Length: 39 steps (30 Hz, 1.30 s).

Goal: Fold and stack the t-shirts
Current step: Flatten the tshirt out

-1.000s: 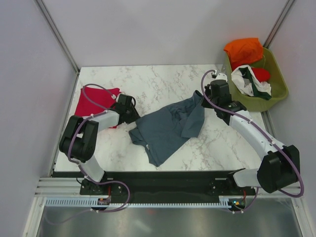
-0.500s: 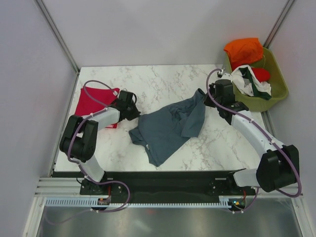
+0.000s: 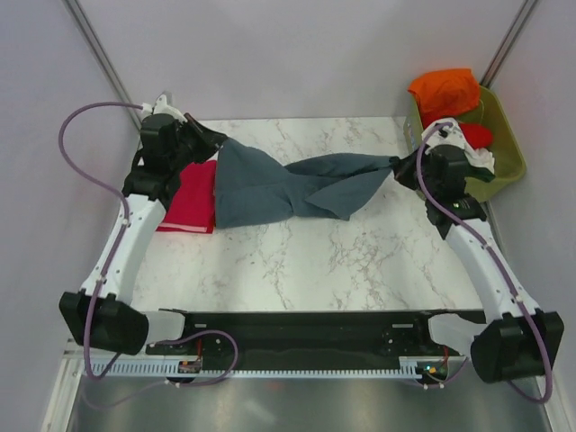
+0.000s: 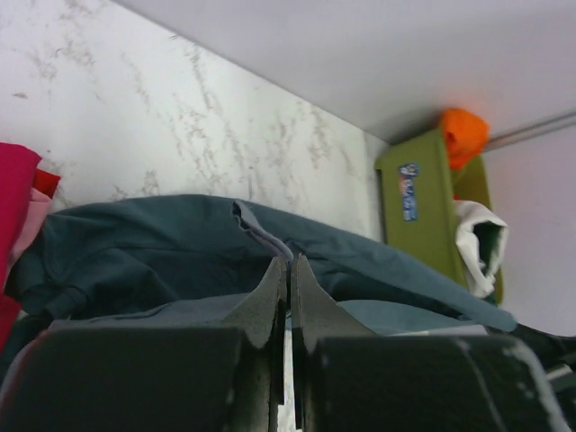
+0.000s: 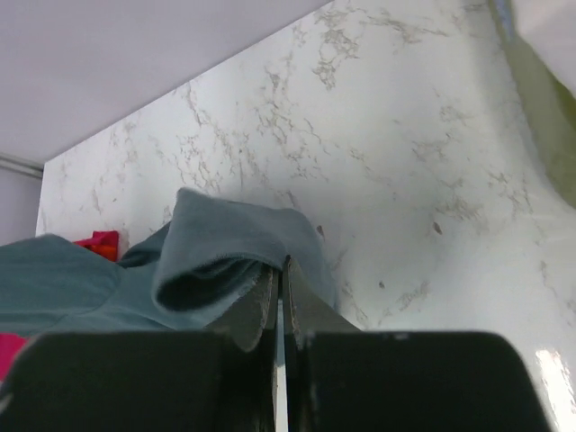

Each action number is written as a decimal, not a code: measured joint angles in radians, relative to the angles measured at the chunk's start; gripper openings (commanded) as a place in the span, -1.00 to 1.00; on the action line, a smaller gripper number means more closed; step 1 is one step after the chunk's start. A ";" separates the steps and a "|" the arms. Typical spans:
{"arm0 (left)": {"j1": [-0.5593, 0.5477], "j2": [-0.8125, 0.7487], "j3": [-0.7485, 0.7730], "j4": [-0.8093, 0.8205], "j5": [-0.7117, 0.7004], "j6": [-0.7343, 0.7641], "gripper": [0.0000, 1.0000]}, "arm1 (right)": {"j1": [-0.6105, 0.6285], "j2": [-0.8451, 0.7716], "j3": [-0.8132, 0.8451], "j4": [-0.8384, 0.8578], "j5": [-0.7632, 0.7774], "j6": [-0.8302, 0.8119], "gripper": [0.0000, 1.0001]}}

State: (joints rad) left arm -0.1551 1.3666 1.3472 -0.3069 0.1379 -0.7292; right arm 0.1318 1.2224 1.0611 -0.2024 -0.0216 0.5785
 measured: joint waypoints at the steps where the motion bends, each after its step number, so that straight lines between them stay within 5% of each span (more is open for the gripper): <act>1: -0.003 -0.056 -0.022 -0.003 0.008 0.002 -0.95 | -0.009 -0.060 -0.052 0.002 0.007 0.007 -0.90; 6: -0.005 -0.309 -0.200 -0.034 0.051 0.023 -0.96 | -0.045 -0.274 -0.315 0.000 0.062 0.035 -0.34; 7: -0.005 -0.350 -0.230 -0.063 0.051 0.034 -0.95 | -0.052 -0.286 -0.352 -0.009 0.069 0.038 0.18; 10: -0.005 -0.433 -0.277 -0.148 0.051 0.067 -0.96 | -0.067 -0.306 -0.438 -0.050 0.083 0.027 0.63; 16: -0.005 -0.618 -0.386 -0.239 0.080 0.101 -0.95 | -0.062 -0.309 -0.455 -0.065 -0.054 -0.049 0.26; 19: -0.005 -0.658 -0.434 -0.249 0.082 0.104 -0.95 | 0.048 -0.239 -0.426 -0.064 -0.096 -0.091 0.15; 28: -0.005 -0.561 -0.462 -0.269 0.052 0.136 -0.96 | 0.465 0.097 -0.263 -0.041 -0.038 -0.156 0.14; 39: -0.005 -0.525 -0.388 -0.282 -0.008 0.183 -0.95 | 0.568 0.400 -0.055 0.033 0.088 -0.221 -0.01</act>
State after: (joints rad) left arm -0.1604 0.8413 0.9592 -0.5884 0.1299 -0.5461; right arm 0.7002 1.6226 1.0065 -0.1696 0.0662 0.3576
